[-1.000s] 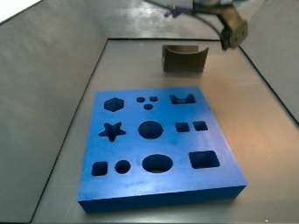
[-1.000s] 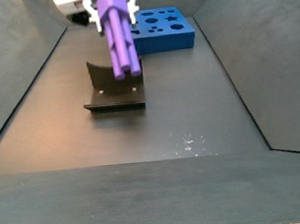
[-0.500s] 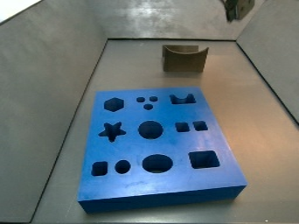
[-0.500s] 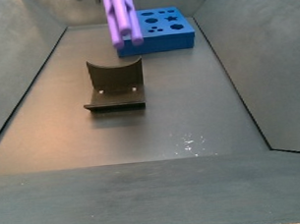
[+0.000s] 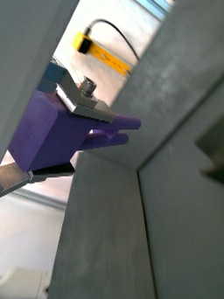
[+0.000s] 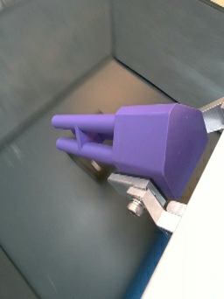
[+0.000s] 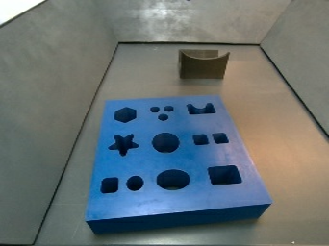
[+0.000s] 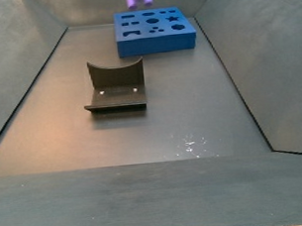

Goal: Pick up the 3 prong object. Move up. Rotate the 3 prong object. Place the 3 prong object on the fixture. Regrasp the 3 prong object. Move to above the board. Insert the 3 prong object.
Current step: Move to above the board.

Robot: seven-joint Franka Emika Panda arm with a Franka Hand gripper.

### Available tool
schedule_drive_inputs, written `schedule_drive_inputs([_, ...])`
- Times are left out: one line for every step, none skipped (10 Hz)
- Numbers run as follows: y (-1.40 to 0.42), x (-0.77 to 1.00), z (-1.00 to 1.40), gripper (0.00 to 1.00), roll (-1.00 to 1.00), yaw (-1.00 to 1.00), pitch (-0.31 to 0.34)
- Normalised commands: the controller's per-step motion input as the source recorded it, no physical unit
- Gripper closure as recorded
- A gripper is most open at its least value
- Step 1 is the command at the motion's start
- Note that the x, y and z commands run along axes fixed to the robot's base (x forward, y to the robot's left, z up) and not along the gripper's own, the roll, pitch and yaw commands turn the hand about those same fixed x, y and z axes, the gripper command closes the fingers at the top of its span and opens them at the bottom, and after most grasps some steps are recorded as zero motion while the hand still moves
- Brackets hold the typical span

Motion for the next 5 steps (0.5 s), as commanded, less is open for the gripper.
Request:
schedule_drive_inputs([-1.0, -0.39, 0.45, 1.0, -1.0, -0.1, -0.119])
schedule_drive_inputs([-1.0, -0.4, 0.46, 1.0, -1.0, -0.11, -0.114])
schedule_drive_inputs([-1.0, -0.43, 0.47, 1.0, -1.0, -0.12, -0.112])
schedule_drive_inputs([-1.0, -0.46, 0.48, 1.0, -1.0, -0.12, -0.114])
schedule_drive_inputs([-0.7, -0.35, 0.34, 1.0, -1.0, -0.12, -0.116])
